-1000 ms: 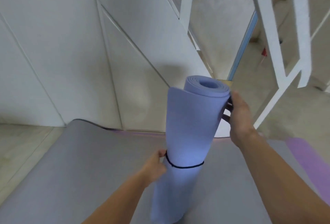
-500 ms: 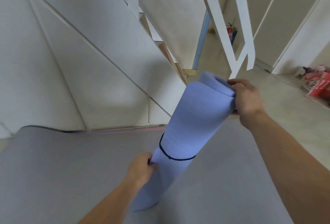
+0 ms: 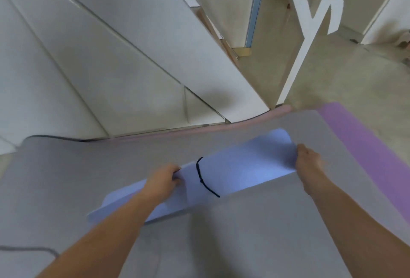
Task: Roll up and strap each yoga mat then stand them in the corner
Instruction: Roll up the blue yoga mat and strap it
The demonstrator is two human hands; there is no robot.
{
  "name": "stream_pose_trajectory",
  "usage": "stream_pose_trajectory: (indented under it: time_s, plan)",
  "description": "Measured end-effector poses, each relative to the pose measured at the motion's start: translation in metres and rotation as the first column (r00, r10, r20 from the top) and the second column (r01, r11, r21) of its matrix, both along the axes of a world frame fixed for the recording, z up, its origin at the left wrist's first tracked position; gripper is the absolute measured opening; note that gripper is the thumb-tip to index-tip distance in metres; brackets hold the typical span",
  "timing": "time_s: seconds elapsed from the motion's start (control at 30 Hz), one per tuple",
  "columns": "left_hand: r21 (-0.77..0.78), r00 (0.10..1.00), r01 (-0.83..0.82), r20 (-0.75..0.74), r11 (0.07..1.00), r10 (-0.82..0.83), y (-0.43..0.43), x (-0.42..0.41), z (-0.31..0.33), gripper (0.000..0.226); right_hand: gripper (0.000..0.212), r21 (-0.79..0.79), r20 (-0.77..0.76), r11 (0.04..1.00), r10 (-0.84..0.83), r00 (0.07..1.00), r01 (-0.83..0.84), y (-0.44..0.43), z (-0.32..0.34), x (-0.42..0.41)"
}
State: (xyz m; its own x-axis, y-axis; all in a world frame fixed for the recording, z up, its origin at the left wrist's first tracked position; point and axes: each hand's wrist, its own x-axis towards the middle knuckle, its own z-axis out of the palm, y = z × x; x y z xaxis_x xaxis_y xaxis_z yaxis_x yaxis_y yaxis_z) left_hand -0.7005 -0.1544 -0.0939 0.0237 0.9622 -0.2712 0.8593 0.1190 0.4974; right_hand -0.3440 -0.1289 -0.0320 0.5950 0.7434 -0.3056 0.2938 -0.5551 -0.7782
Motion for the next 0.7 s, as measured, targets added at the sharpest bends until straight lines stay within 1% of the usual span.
stream_pose_trajectory:
  time_s: [0.03,0.07,0.13,0.17,0.2,0.23,0.27,0.3,0.33,0.37,0.4,0.43,0.47,0.53,0.57,0.63,0.7]
  plan:
    - [0.003,1.0,0.013,-0.023,1.0,-0.013,0.001,0.007,-0.012,0.019,0.033,0.004,0.154,0.999,0.049,0.987,-0.051,-0.005,-0.017,0.002]
    - [0.009,0.998,0.035,-0.05,0.999,-0.034,0.003,0.013,-0.022,0.019,0.037,0.012,0.302,0.995,0.089,0.949,-0.097,-0.009,-0.032,0.002]
    - [0.032,0.99,0.097,-0.108,0.995,-0.093,0.005,0.027,-0.041,0.018,0.038,0.049,0.532,0.98,0.139,0.835,-0.194,-0.016,-0.058,-0.004]
    - [0.034,0.982,0.135,-0.135,0.99,-0.129,0.005,0.033,-0.052,0.019,0.038,0.064,0.638,0.959,0.174,0.751,-0.276,-0.018,-0.07,-0.01]
    - [0.029,0.97,0.187,-0.163,0.982,-0.18,0.003,0.039,-0.063,0.021,0.039,0.065,0.718,0.917,0.232,0.657,-0.395,-0.02,-0.081,-0.019]
    - [0.018,0.947,0.255,-0.206,0.967,-0.246,-0.002,0.045,-0.073,0.022,0.042,0.027,0.761,0.838,0.336,0.555,-0.545,-0.02,-0.091,-0.028]
    - [0.028,0.929,0.31,-0.223,0.95,-0.297,-0.007,0.049,-0.084,0.021,0.044,-0.05,0.756,0.731,0.473,0.453,-0.68,-0.02,-0.099,-0.042]
    - [0.033,0.919,0.347,-0.213,0.937,-0.333,-0.011,0.052,-0.096,0.019,0.047,-0.144,0.706,0.604,0.617,0.346,-0.784,-0.019,-0.109,-0.053]
    - [0.037,0.921,0.354,-0.188,0.935,-0.341,-0.012,0.052,-0.105,0.018,0.051,-0.243,0.644,0.484,0.728,0.233,-0.841,-0.017,-0.118,-0.064]
    - [0.088,0.919,0.36,-0.207,0.929,-0.336,-0.011,0.05,-0.114,0.017,0.054,-0.34,0.57,0.385,0.81,0.137,-0.858,-0.015,-0.127,-0.073]
    - [0.086,0.921,0.355,-0.2,0.931,-0.333,-0.009,0.05,-0.113,0.014,0.057,-0.409,0.508,0.321,0.858,0.08,-0.854,-0.012,-0.138,-0.078]
    - [0.075,0.916,0.361,-0.216,0.93,-0.338,-0.005,0.05,-0.111,0.014,0.058,-0.442,0.468,0.294,0.882,0.061,-0.847,-0.008,-0.148,-0.082]
    - [0.04,0.916,0.355,-0.214,0.934,-0.339,-0.001,0.051,-0.108,0.021,0.056,-0.424,0.453,0.306,0.886,0.092,-0.853,-0.005,-0.155,-0.084]
    - [0.025,0.926,0.321,-0.219,0.947,-0.308,0.013,0.06,-0.103,0.036,0.048,-0.326,0.446,0.367,0.872,0.201,-0.871,0.002,-0.161,-0.083]
    - [0.007,0.936,0.302,-0.194,0.953,-0.295,0.022,0.071,-0.1,0.041,0.042,-0.303,0.446,0.378,0.868,0.22,-0.875,0.007,-0.162,-0.081]
    - [-0.09,0.955,0.275,-0.093,0.957,-0.283,0.038,0.097,-0.105,0.047,0.031,-0.282,0.459,0.379,0.86,0.223,-0.882,0.013,-0.166,-0.078]
    - [-0.192,0.947,0.312,-0.022,0.93,-0.322,0.049,0.115,-0.116,0.046,0.029,-0.286,0.516,0.381,0.834,0.194,-0.879,0.016,-0.173,-0.076]
